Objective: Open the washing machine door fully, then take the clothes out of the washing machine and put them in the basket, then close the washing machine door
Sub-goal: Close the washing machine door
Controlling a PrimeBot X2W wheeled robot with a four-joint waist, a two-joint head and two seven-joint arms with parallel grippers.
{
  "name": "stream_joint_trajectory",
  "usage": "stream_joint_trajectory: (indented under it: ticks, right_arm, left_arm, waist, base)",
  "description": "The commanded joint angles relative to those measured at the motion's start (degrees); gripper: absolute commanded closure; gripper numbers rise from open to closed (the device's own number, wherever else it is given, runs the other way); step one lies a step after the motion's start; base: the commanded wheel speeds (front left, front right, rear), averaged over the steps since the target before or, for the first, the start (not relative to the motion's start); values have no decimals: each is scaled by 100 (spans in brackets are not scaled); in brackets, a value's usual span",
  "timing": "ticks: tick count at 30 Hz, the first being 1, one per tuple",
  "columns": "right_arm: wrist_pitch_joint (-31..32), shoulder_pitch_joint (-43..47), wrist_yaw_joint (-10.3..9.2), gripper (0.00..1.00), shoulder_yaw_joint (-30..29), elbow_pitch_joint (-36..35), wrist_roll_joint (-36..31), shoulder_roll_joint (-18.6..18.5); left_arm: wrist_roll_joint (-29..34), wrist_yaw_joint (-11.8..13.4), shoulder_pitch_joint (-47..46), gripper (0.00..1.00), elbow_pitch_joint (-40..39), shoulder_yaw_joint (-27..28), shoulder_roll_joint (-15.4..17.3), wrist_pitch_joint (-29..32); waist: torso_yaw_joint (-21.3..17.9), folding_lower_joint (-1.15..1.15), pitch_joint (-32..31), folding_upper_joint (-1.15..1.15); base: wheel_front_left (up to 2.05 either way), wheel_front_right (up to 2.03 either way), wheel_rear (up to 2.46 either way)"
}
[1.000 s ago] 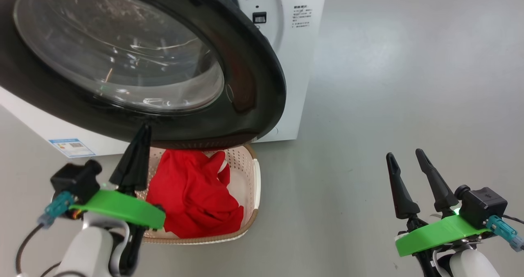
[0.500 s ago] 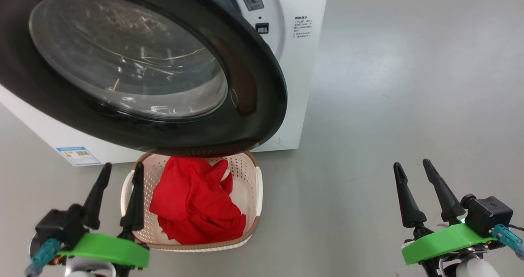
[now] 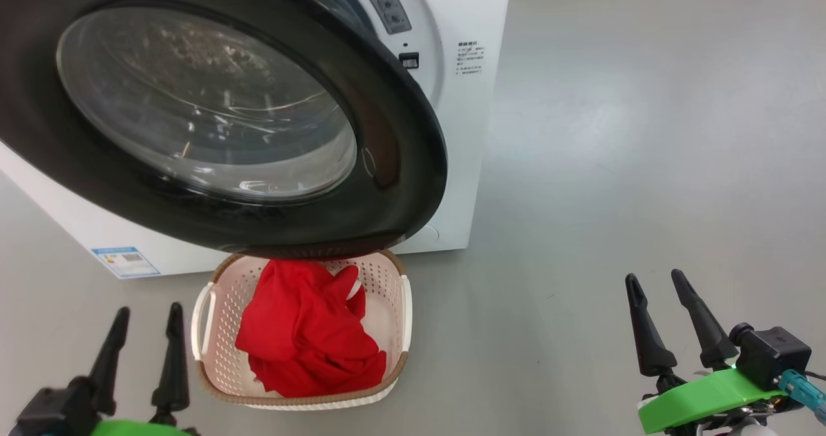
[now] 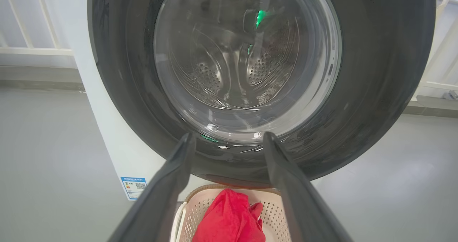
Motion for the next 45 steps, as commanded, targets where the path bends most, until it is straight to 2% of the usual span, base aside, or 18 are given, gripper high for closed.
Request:
stream_joint_trajectory:
  ticks: [1, 10, 27, 28, 29, 30, 45]
  right_arm:
    - [-37, 30, 37, 0, 74, -148, -13, -82]
    - [-37, 191, 37, 0, -1, -153, -21, -76]
    - [-37, 233, 37, 0, -21, -156, -36, -64]
    - [-37, 227, 37, 33, -14, -160, -29, -62]
    - [-37, 217, 37, 56, -3, -168, -19, -60]
    - [-37, 180, 37, 100, 52, -174, 4, -63]
    - [-37, -682, 37, 100, 553, -44, 116, -95]
  left_arm:
    - [55, -31, 7, 0, -188, 270, 63, -28]
    - [242, -31, 492, 0, -390, 647, -145, -28]
    - [366, -31, 525, 0, -472, 595, -245, -28]
    - [370, -31, 522, 0, -472, 574, -250, -28]
    - [372, -31, 515, 0, -476, 550, -255, -28]
    - [379, -31, 495, 0, -484, 494, -267, -28]
    - [355, -31, 290, 0, -492, 199, -336, -28]
  waist:
    - [-21, 0, -29, 0]
    - [-30, 0, -138, 0]
    - [69, 0, -190, 0]
    - [90, 0, -192, 0]
    - [115, 0, -188, 0]
    - [174, 0, -170, 0]
    - [752, 0, 3, 0]
  base:
    - [0, 0, 0]
    - [0, 0, 0]
    - [0, 0, 0]
    - [0, 0, 0]
    - [0, 0, 0]
    - [0, 0, 0]
    - [0, 0, 0]
